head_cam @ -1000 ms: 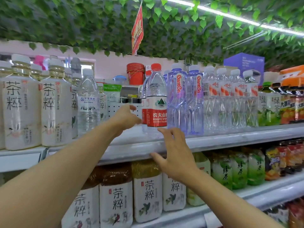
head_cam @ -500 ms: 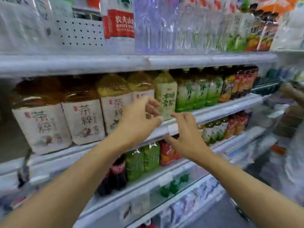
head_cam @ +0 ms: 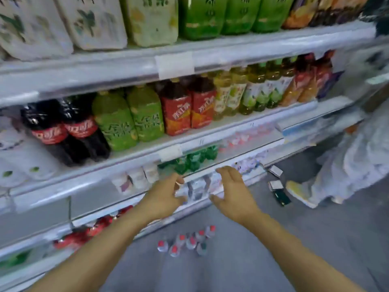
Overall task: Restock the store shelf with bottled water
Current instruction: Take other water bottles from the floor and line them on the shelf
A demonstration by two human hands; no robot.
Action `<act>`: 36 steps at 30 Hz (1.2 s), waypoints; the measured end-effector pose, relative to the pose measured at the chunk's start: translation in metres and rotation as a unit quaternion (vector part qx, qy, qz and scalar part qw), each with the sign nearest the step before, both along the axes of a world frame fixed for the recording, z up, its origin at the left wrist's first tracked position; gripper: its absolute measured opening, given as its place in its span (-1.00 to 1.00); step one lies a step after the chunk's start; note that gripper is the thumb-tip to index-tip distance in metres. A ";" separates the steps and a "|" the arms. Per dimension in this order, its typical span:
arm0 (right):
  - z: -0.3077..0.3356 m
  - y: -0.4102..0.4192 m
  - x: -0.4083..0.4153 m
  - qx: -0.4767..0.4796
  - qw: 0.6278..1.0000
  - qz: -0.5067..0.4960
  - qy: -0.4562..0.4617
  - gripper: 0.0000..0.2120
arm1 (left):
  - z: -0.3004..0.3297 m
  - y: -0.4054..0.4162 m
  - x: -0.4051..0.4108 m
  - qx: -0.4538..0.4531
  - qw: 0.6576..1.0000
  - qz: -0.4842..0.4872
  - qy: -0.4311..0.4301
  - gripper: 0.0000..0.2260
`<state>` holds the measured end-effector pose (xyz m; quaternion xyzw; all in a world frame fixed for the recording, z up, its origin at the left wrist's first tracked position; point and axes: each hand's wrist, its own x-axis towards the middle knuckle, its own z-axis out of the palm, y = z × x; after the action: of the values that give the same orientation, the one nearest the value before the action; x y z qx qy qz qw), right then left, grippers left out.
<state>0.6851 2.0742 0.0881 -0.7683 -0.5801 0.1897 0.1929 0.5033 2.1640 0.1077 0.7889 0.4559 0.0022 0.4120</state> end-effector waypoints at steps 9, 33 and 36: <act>-0.150 -0.058 0.060 -0.131 0.990 -0.006 0.045 -0.37 | -0.146 -0.067 0.033 -0.052 0.994 0.042 0.087 -0.65; -0.583 -0.047 0.098 -0.198 0.964 -0.128 0.119 -0.30 | -0.563 -0.024 0.109 -0.016 0.987 -0.033 0.157 -0.50; -0.631 -0.032 0.099 -0.187 0.963 -0.135 0.138 -0.29 | -0.602 -0.015 0.111 -0.006 0.988 -0.042 0.151 -0.46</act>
<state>0.7841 2.0418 -0.5433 -0.8280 -0.3934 0.3711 0.1477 0.6145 2.1490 -0.4946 0.7959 0.4796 -0.1365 0.3433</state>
